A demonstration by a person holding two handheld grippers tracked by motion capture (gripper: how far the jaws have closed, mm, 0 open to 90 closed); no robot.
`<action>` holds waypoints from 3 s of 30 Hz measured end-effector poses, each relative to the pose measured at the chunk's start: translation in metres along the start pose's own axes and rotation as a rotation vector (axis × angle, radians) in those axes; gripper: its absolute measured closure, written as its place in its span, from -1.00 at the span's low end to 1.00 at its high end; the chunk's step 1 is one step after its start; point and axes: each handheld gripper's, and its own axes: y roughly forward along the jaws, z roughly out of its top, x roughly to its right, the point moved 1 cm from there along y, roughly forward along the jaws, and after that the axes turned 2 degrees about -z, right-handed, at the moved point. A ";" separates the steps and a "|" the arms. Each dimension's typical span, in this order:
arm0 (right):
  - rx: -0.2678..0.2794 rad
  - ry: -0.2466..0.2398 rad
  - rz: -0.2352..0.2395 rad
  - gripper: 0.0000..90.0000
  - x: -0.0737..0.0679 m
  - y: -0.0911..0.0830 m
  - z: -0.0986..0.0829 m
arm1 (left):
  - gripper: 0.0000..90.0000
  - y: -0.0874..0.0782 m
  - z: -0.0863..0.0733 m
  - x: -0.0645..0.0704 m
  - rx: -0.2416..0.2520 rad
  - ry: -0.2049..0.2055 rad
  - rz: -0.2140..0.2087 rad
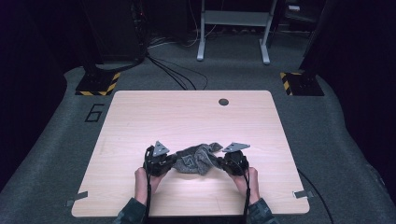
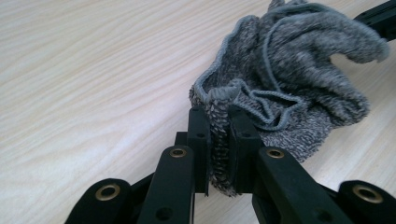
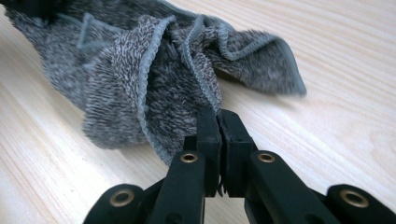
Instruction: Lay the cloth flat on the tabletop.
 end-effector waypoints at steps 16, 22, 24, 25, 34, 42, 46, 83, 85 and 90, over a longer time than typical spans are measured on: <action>-0.042 0.063 -0.042 0.95 0.008 -0.020 -0.041 | 0.75 0.000 -0.012 -0.033 -0.020 -0.083 0.027; -0.050 0.099 -0.018 0.66 0.017 -0.033 -0.059 | 0.37 0.000 -0.013 -0.041 -0.049 -0.114 0.022; -0.032 0.106 -0.009 0.51 0.021 -0.039 -0.056 | 0.13 -0.002 -0.012 -0.043 -0.044 -0.130 0.037; -0.023 0.108 -0.005 0.43 0.023 -0.041 -0.054 | 0.05 -0.004 -0.012 -0.044 -0.035 -0.134 0.039; 0.003 0.079 -0.015 0.12 0.040 -0.019 -0.004 | -0.18 -0.022 -0.002 -0.066 0.030 -0.220 0.077; -0.022 0.040 0.018 0.06 0.045 0.023 0.044 | -0.21 -0.015 0.005 -0.063 -0.048 -0.192 0.066; -0.051 0.040 0.016 0.08 0.053 0.043 0.055 | -0.14 -0.008 -0.002 -0.062 -0.064 -0.222 0.035; -0.128 -0.025 0.000 0.91 0.049 0.070 0.042 | 0.76 0.006 -0.018 -0.055 -0.189 -0.144 0.006; -0.121 -0.016 0.001 0.91 0.049 0.070 0.041 | 0.81 0.004 -0.018 -0.055 -0.173 -0.144 0.014; -0.104 0.014 0.020 0.92 0.052 0.063 0.035 | 0.88 0.002 -0.015 -0.054 -0.148 -0.128 0.019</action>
